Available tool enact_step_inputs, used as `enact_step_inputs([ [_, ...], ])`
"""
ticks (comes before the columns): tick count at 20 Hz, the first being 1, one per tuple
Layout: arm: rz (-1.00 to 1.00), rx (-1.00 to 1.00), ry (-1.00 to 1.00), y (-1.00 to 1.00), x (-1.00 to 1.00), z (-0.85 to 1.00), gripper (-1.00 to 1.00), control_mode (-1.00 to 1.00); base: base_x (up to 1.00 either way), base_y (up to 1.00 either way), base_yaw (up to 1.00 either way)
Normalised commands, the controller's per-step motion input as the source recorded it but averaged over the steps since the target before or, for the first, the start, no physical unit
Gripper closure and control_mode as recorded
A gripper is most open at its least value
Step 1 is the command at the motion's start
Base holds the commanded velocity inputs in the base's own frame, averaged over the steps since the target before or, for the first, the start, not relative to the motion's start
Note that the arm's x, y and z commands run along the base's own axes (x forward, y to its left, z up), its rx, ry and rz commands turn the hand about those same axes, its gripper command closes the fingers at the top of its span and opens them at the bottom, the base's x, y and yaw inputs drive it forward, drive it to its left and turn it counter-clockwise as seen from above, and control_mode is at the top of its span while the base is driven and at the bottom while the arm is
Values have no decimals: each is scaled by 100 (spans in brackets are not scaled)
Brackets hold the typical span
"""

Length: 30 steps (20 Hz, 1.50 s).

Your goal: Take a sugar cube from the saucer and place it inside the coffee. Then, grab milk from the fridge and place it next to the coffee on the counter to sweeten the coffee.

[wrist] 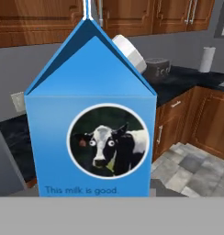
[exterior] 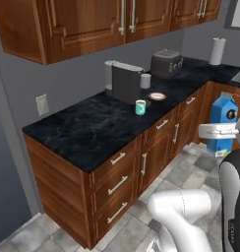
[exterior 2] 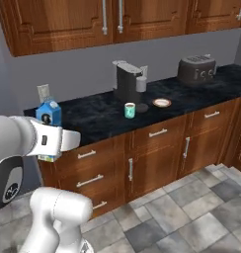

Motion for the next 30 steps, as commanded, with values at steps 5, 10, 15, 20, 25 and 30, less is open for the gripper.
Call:
enact_step_inputs([
  [5, 0, 0, 0, 0, 0, 0, 100, 100, 100, -46, -14],
  [10, 0, 0, 0, 0, 0, 0, 100, 100, 100, -83, 6],
  [15, 0, 0, 0, 0, 0, 0, 100, 100, 100, -74, 52],
  [20, 0, 0, 0, 0, 0, 0, 100, 100, 93, -53, 61],
  [25, 0, 0, 0, 0, 0, 0, 100, 100, 12, 13, 20],
  [30, 0, 0, 0, 0, 0, 0, 100, 100, 0, 42, 45],
])
